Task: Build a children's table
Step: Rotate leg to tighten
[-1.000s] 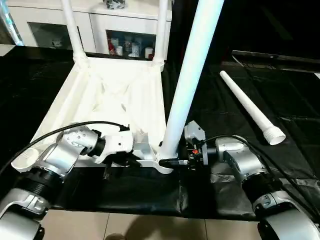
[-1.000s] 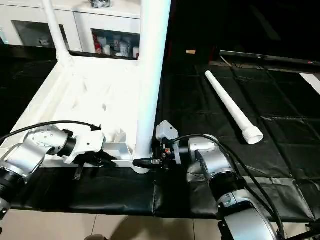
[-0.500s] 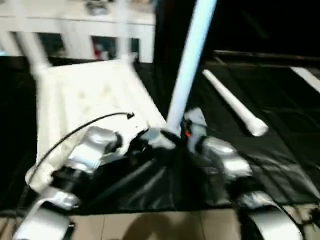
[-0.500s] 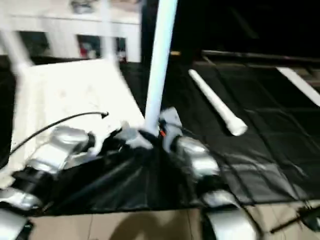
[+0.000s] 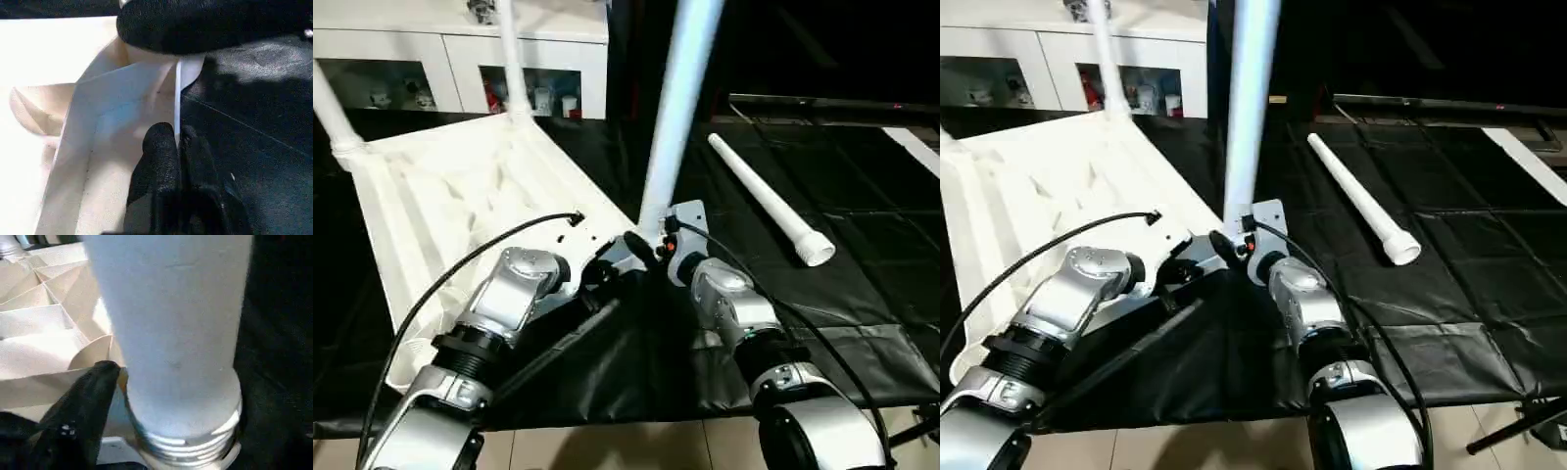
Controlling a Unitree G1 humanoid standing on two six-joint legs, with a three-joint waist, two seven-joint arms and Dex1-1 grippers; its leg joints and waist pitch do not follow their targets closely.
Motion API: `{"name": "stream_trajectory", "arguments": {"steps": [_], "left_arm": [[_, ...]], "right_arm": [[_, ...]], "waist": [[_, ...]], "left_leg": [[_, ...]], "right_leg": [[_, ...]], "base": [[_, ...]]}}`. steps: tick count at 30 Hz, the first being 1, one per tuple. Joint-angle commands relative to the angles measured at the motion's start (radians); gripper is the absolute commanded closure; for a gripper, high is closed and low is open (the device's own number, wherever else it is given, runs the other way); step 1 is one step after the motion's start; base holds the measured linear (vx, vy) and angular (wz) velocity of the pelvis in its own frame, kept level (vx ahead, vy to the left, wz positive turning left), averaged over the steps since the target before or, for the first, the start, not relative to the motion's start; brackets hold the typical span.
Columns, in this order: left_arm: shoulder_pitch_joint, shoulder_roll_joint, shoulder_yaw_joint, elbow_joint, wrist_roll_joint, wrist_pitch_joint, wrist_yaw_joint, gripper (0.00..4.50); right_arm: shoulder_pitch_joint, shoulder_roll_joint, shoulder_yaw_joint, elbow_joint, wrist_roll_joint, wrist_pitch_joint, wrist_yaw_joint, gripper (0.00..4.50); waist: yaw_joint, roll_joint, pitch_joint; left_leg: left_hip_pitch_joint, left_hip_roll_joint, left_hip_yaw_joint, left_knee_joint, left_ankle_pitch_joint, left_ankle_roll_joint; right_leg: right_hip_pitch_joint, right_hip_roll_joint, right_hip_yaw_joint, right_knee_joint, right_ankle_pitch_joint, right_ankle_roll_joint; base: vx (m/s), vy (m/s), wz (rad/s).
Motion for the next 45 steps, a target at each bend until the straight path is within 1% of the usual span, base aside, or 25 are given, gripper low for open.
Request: {"name": "stream_trajectory", "arguments": {"steps": [1, 3, 4, 5, 6, 7, 8, 9, 12, 15, 18, 20, 21, 23, 24, 28, 31, 32, 34, 35, 37, 38, 39, 42, 45], "left_arm": [[0.002, 0.016, 0.006, 0.000, -0.012, -0.073, -0.016, 4.50], [0.005, 0.024, 0.011, 0.004, -0.020, -0.083, -0.029, 4.50], [0.009, 0.044, 0.009, 0.017, -0.023, -0.136, -0.054, 4.50], [0.013, 0.056, 0.005, 0.022, -0.028, -0.151, -0.081, 4.50], [0.019, 0.078, -0.003, 0.029, -0.031, -0.186, -0.122, 4.50], [0.019, 0.079, -0.004, 0.030, -0.031, -0.188, -0.125, 4.50], [0.019, 0.079, -0.004, 0.030, -0.031, -0.188, -0.125, 4.50], [0.025, 0.098, -0.011, 0.036, -0.034, -0.223, -0.163, 4.50], [0.033, 0.154, -0.042, 0.063, -0.049, -0.325, -0.301, 4.50], [0.032, 0.177, -0.061, 0.069, -0.049, -0.356, -0.356, 4.50], [0.029, 0.201, -0.076, 0.070, -0.059, -0.389, -0.437, 4.50], [0.030, 0.218, -0.092, 0.061, -0.064, -0.412, -0.493, 4.50], [0.033, 0.229, -0.107, 0.048, -0.066, -0.427, -0.528, 4.50], [0.036, 0.237, -0.117, 0.041, -0.069, -0.444, -0.558, 4.50], [0.043, 0.249, -0.136, 0.020, -0.073, -0.459, -0.597, 4.50], [0.045, 0.256, -0.156, 0.014, -0.062, -0.485, -0.616, 4.50], [0.041, 0.250, -0.160, 0.030, -0.053, -0.510, -0.621, 4.50], [0.040, 0.250, -0.161, 0.030, -0.054, -0.512, -0.625, 4.50], [0.039, 0.250, -0.162, 0.025, -0.057, -0.511, -0.632, 4.50], [0.040, 0.250, -0.162, 0.021, -0.060, -0.511, -0.638, 4.50], [0.042, 0.253, -0.163, 0.014, -0.062, -0.509, -0.647, 4.50], [0.044, 0.255, -0.164, 0.011, -0.062, -0.511, -0.651, 4.50], [0.045, 0.256, -0.165, 0.009, -0.063, -0.510, -0.655, 4.50], [0.046, 0.258, -0.168, 0.007, -0.064, -0.511, -0.658, 4.50], [0.047, 0.259, -0.168, 0.009, -0.064, -0.513, -0.662, 4.50]], "right_arm": [[0.045, 0.001, 0.027, -0.019, 0.025, -0.005, 0.113, 0.38], [0.057, -0.012, 0.021, -0.041, 0.032, -0.012, 0.145, 0.18], [0.073, -0.034, 0.014, -0.066, 0.034, -0.018, 0.189, 0.12], [0.086, -0.056, 0.018, -0.082, 0.033, -0.028, 0.227, 0.05], [0.103, -0.091, 0.024, -0.103, 0.035, -0.035, 0.284, 0.05], [0.104, -0.093, 0.024, -0.105, 0.035, -0.035, 0.288, 0.05], [0.104, -0.093, 0.024, -0.105, 0.035, -0.035, 0.288, 0.05], [0.118, -0.126, 0.030, -0.121, 0.041, -0.040, 0.337, 0.05], [0.120, -0.221, 0.030, -0.151, 0.078, -0.037, 0.491, 0.05], [0.112, -0.249, 0.032, -0.165, 0.092, -0.028, 0.559, 0.05], [0.103, -0.291, 0.068, -0.189, 0.087, -0.019, 0.686, 0.05], [0.094, -0.315, 0.106, -0.196, 0.071, -0.012, 0.766, 0.05], [0.087, -0.327, 0.136, -0.191, 0.050, -0.024, 0.809, 0.05], [0.083, -0.335, 0.158, -0.189, 0.036, -0.036, 0.828, 0.05], [0.067, -0.336, 0.189, -0.163, 0.004, -0.060, 0.832, 0.05], [0.045, -0.324, 0.199, -0.129, -0.005, -0.070, 0.834, 0.05], [0.049, -0.321, 0.217, -0.141, 0.002, -0.060, 0.897, 0.05], [0.052, -0.319, 0.224, -0.146, 0.005, -0.056, 0.911, 0.05], [0.052, -0.314, 0.231, -0.146, 0.011, -0.049, 0.924, 0.31], [0.052, -0.312, 0.232, -0.143, 0.011, -0.051, 0.926, 0.39], [0.049, -0.308, 0.234, -0.134, 0.013, -0.049, 0.934, 0.42], [0.049, -0.307, 0.234, -0.131, 0.014, -0.051, 0.936, 0.59], [0.049, -0.305, 0.234, -0.129, 0.014, -0.052, 0.937, 0.73], [0.048, -0.301, 0.228, -0.124, 0.017, -0.055, 0.944, 0.91], [0.051, -0.303, 0.224, -0.125, 0.019, -0.056, 0.954, 1.21]], "waist": [[0.007, 0.014, -0.060], [0.008, 0.014, -0.061], [0.008, 0.017, -0.062], [0.010, 0.010, -0.063], [0.010, 0.012, -0.064], [0.012, 0.013, -0.066], [0.012, 0.013, -0.066], [0.012, 0.014, -0.065], [0.016, 0.013, -0.067], [0.020, 0.015, -0.065], [0.024, 0.014, -0.065], [0.035, 0.013, -0.065], [0.042, 0.014, -0.065], [0.046, 0.015, -0.064], [0.047, 0.013, -0.065], [0.053, 0.012, -0.065], [0.059, 0.011, -0.065], [0.058, 0.008, -0.065], [0.059, 0.010, -0.065], [0.059, 0.009, -0.064], [0.058, 0.008, -0.064], [0.060, 0.009, -0.065], [0.060, 0.009, -0.065], [0.059, 0.009, -0.065], [0.059, 0.010, -0.065]], "left_leg": [[-0.003, -0.010, 0.017, -0.059, -0.332, 0.002], [-0.005, -0.010, 0.017, -0.059, -0.325, 0.006], [-0.004, -0.010, 0.017, -0.059, -0.322, 0.008], [-0.006, -0.011, 0.018, -0.056, -0.311, 0.015], [-0.008, -0.010, 0.018, -0.056, -0.295, 0.019], [-0.007, -0.009, 0.019, -0.054, -0.277, 0.023], [-0.007, -0.009, 0.019, -0.054, -0.277, 0.023], [-0.006, -0.009, 0.020, -0.053, -0.262, 0.025], [-0.007, -0.008, 0.021, -0.050, -0.252, 0.038], [-0.004, -0.007, 0.024, -0.048, -0.258, 0.041], [-0.004, -0.005, 0.023, -0.049, -0.274, 0.041], [-0.002, -0.002, 0.026, -0.048, -0.260, 0.042], [-0.001, -0.001, 0.027, -0.047, -0.258, 0.040], [-0.001, 0.000, 0.026, -0.048, -0.257, 0.036], [-0.001, 0.000, 0.027, -0.048, -0.257, 0.033], [0.001, 0.000, 0.027, -0.048, -0.261, 0.023], [0.002, 0.001, 0.027, -0.049, -0.271, 0.022], [0.001, 0.001, 0.027, -0.049, -0.267, 0.024], [0.000, 0.001, 0.027, -0.049, -0.263, 0.025], [-0.001, 0.001, 0.026, -0.049, -0.270, 0.023], [-0.002, 0.000, 0.026, -0.050, -0.277, 0.020], [0.000, 0.001, 0.026, -0.049, -0.279, 0.019], [-0.001, 0.001, 0.026, -0.049, -0.273, 0.020], [-0.003, 0.000, 0.026, -0.049, -0.271, 0.019], [-0.002, 0.000, 0.026, -0.048, -0.274, 0.020]], "right_leg": [[0.042, -0.029, 0.022, -0.083, -0.291, -0.162], [0.045, -0.028, 0.023, -0.081, -0.270, -0.168], [0.046, -0.028, 0.023, -0.080, -0.262, -0.171], [0.049, -0.028, 0.023, -0.081, -0.249, -0.173], [0.049, -0.028, 0.023, -0.077, -0.232, -0.178], [0.050, -0.028, 0.024, -0.074, -0.205, -0.185], [0.050, -0.028, 0.024, -0.074, -0.205, -0.185], [0.048, -0.027, 0.023, -0.070, -0.167, -0.205], [0.050, -0.027, 0.023, -0.068, -0.145, -0.217], [0.048, -0.027, 0.024, -0.066, -0.135, -0.230], [0.049, -0.028, 0.022, -0.066, -0.158, -0.229], [0.048, -0.027, 0.022, -0.063, -0.145, -0.238], [0.046, -0.028, 0.022, -0.061, -0.141, -0.242], [0.045, -0.029, 0.022, -0.059, -0.139, -0.243], [0.045, -0.030, 0.022, -0.059, -0.140, -0.242], [0.043, -0.031, 0.023, -0.058, -0.155, -0.238], [0.043, -0.030, 0.023, -0.058, -0.164, -0.230], [0.044, -0.030, 0.022, -0.057, -0.155, -0.230], [0.044, -0.031, 0.022, -0.056, -0.151, -0.231], [0.044, -0.032, 0.022, -0.057, -0.167, -0.228], [0.044, -0.032, 0.022, -0.058, -0.185, -0.223], [0.043, -0.033, 0.022, -0.059, -0.191, -0.221], [0.043, -0.033, 0.023, -0.058, -0.184, -0.222], [0.044, -0.032, 0.022, -0.057, -0.175, -0.223], [0.043, -0.032, 0.022, -0.057, -0.180, -0.223]], "base": [[0.000, 0.000, 0.00], [0.000, 0.000, 0.00], [0.000, 0.000, 0.00], [0.000, 0.000, 0.00], [0.000, 0.000, 0.00], [0.000, 0.000, 0.00], [0.000, 0.000, 0.00], [0.000, 0.000, 0.00], [0.000, 0.000, 0.00], [0.000, 0.000, 0.00], [0.000, 0.000, 0.00], [0.000, 0.000, 0.00], [0.000, 0.000, 0.00], [0.000, 0.000, 0.00], [0.000, 0.000, 0.00], [0.000, 0.000, 0.00], [0.000, 0.000, 0.00], [0.000, 0.000, 0.00], [0.000, 0.000, 0.00], [0.000, 0.000, 0.00], [0.000, 0.000, 0.00], [0.000, 0.000, 0.00], [0.000, 0.000, 0.00], [0.000, 0.000, 0.00], [0.000, 0.000, 0.00]]}}
